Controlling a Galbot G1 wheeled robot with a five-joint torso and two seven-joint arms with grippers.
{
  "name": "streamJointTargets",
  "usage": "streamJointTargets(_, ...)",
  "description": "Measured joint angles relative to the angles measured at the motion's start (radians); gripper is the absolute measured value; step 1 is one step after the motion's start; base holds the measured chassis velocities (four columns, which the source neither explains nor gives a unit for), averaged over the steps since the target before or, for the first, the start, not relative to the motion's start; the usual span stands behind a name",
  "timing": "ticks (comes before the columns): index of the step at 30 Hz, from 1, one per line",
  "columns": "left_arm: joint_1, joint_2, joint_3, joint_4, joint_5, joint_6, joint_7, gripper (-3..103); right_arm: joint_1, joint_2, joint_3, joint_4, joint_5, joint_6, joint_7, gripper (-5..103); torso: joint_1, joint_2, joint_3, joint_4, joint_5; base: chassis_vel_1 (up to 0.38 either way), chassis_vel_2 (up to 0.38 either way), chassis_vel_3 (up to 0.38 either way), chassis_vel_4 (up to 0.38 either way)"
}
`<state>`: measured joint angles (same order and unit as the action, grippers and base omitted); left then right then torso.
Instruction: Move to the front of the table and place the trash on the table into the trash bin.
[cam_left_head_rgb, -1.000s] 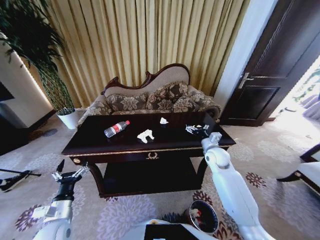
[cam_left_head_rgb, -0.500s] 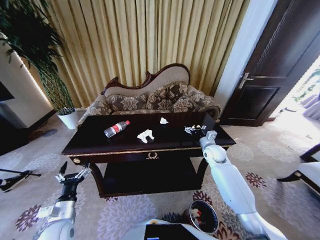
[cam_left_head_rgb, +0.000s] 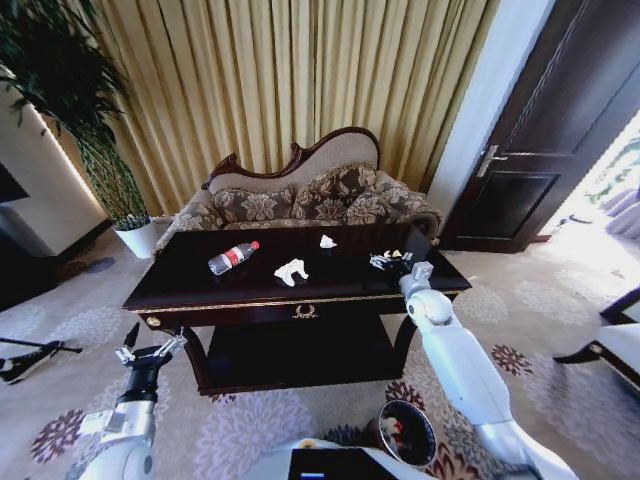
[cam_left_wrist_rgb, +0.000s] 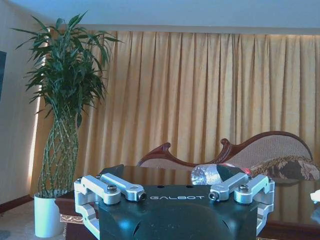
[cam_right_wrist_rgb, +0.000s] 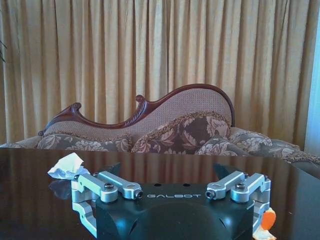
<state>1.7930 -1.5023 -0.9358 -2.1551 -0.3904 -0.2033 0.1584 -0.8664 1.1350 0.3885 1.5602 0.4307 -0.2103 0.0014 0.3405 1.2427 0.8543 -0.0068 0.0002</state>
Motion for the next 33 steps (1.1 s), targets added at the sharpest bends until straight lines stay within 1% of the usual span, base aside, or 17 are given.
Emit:
streamJointTargets(12,0.017,-0.017,-0.015,0.003,-0.003,-0.025,0.019,100,-0.007,0.006,-0.002,-0.003,-0.009,-0.003,0.002,100,0.0,0.0,0.0,-0.0002,-0.0001,0.0,0.0,0.0,0.0)
streamJointTargets(21,0.025,-0.023,-0.024,-0.005,-0.006,-0.031,0.024,100,0.003,0.016,-0.002,-0.028,-0.017,-0.004,0.005,100,0.0,0.0,0.0,-0.0001,0.0,0.0,0.0,0.0,0.0)
streamJointTargets(33,0.025,-0.023,-0.033,0.02,-0.014,-0.044,0.035,100,0.006,-0.006,0.02,-0.046,-0.014,-0.004,0.004,100,0.0,0.0,0.0,-0.0002,0.0,0.0,0.0,0.0,0.0)
